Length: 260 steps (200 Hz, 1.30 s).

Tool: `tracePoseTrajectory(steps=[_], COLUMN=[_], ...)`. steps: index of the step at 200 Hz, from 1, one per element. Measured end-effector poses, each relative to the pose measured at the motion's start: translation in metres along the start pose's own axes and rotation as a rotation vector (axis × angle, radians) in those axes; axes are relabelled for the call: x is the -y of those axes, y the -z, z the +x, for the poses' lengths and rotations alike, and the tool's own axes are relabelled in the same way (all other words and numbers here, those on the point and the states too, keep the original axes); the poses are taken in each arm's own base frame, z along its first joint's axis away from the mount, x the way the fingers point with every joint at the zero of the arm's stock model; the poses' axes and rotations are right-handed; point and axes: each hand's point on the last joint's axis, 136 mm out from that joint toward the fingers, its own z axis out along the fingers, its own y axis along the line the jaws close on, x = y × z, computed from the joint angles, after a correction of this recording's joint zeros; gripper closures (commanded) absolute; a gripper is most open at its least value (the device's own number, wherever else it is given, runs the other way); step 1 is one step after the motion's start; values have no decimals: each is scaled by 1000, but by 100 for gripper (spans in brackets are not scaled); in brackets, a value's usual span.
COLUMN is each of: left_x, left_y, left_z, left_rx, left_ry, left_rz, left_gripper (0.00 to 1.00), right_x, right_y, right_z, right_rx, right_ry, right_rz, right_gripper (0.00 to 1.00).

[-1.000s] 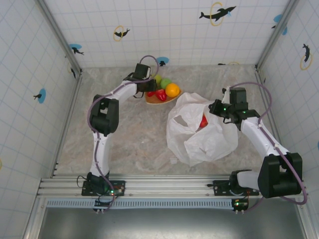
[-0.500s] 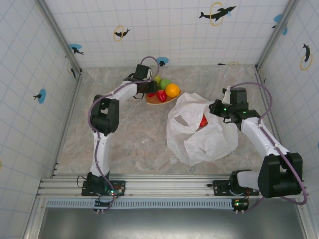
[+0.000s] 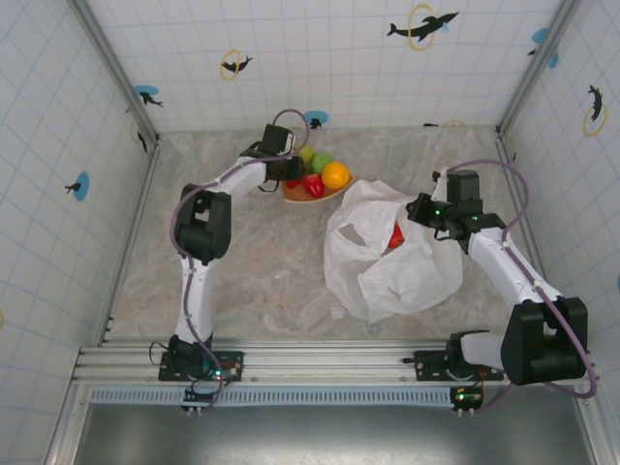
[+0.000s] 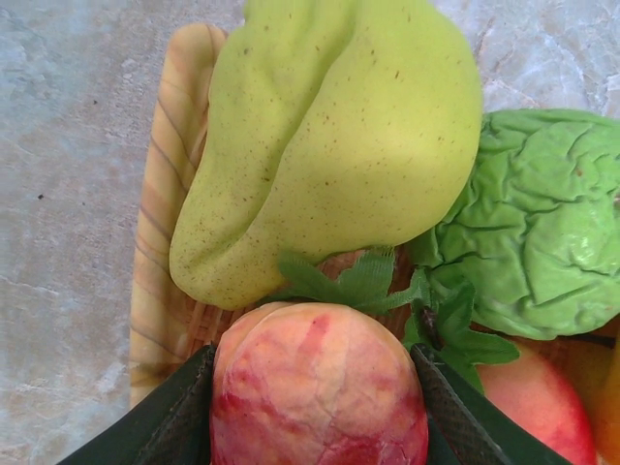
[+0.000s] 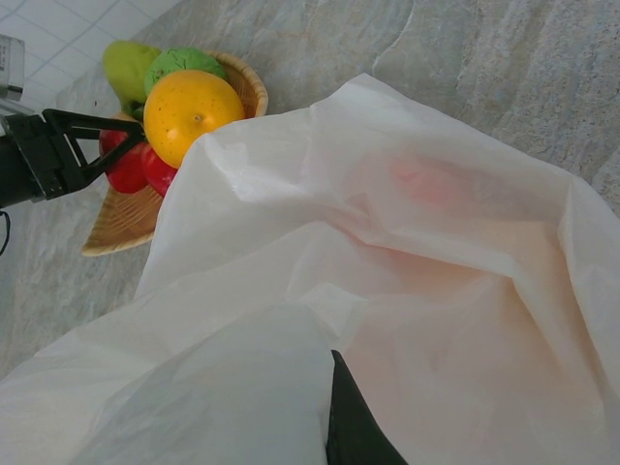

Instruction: Place the fruits into the plastic bag

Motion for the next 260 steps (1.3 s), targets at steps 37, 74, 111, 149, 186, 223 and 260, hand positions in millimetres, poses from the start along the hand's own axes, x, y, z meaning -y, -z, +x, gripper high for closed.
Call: tracePoseTrajectory(steps=[37, 74, 111, 149, 186, 223, 260], left_x=[4, 9, 6, 17, 77, 211, 309], left_y=[25, 44, 51, 95, 188, 253, 254], left_z=[-16, -25, -9, 19, 56, 104, 145], left_rx=[54, 94, 75, 91, 217, 245, 142], left_ry=[-9, -14, -12, 17, -3, -218, -376], left_rz=[-5, 3, 0, 70, 280, 615, 811], left_gripper=[54, 54, 56, 59, 58, 58, 58], right_x=[0, 0, -1, -2, -3, -5, -8], right_y=[0, 0, 0, 1, 1, 1, 1], right_z=[0, 0, 0, 0, 0, 0, 0], right_rx=[-1, -1, -3, -5, -3, -9, -9], right_ry=[-1, -1, -1, -7, -20, -29, -35], right_rz=[-1, -3, -6, -13, -21, -35, -49], right_gripper=[98, 98, 98, 98, 98, 98, 98])
